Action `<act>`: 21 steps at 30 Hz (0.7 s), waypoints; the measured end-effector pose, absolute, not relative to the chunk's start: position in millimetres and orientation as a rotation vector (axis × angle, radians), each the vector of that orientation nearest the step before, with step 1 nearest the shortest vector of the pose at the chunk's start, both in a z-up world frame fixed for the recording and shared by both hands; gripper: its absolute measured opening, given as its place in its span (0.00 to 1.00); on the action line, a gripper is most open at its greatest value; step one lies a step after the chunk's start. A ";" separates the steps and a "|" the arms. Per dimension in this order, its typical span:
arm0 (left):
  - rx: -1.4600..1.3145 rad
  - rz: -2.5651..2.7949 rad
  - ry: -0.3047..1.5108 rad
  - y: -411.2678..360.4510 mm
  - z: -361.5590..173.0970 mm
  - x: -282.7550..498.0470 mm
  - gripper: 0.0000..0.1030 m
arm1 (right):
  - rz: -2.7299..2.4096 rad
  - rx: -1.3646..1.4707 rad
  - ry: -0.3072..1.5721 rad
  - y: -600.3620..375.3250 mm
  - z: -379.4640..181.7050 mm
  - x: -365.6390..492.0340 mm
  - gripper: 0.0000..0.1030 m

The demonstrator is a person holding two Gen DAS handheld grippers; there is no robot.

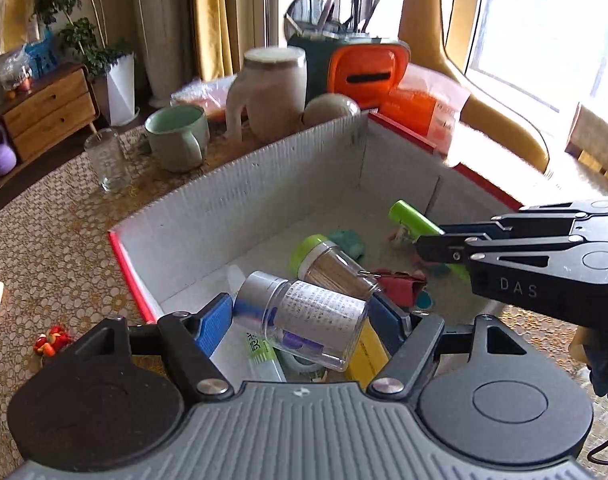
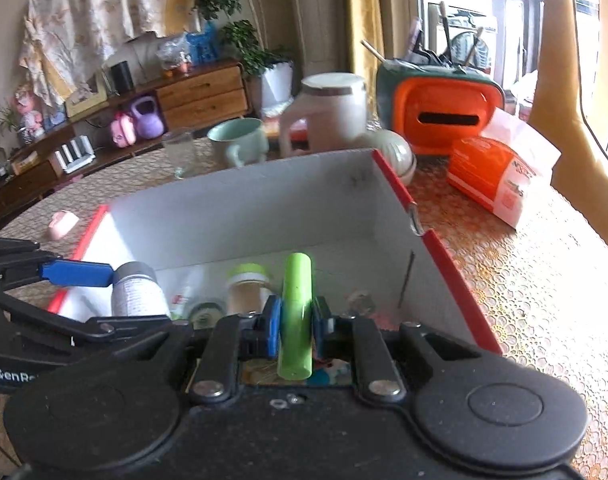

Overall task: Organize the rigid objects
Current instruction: 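Lower bottle into box and open left gripper while right gripper releases green cylinder inside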

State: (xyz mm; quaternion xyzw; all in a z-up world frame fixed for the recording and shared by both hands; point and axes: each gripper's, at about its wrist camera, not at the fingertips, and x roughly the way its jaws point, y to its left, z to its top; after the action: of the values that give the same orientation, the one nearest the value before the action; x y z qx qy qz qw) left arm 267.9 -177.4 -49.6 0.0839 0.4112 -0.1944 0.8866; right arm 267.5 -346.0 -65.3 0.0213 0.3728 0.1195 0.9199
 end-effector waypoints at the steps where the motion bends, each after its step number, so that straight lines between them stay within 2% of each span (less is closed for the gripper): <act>1: 0.185 -0.401 0.865 -180.5 -53.0 272.0 0.72 | 0.240 0.048 0.772 -347.5 -67.9 270.5 0.15; 12: 0.236 -0.384 0.978 -201.8 -78.2 299.9 0.73 | 0.227 0.032 0.833 -344.4 -87.2 286.0 0.15; 21: 0.269 -0.396 1.010 -206.5 -81.4 301.9 0.73 | 0.229 0.021 0.836 -341.7 -88.1 285.9 0.21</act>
State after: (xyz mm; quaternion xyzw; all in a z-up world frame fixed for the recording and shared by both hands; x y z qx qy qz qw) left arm 301.9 -206.5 -81.4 0.1277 0.4790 -0.1877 0.8479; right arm 285.9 -341.7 -88.1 0.0102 0.4051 0.1109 0.9075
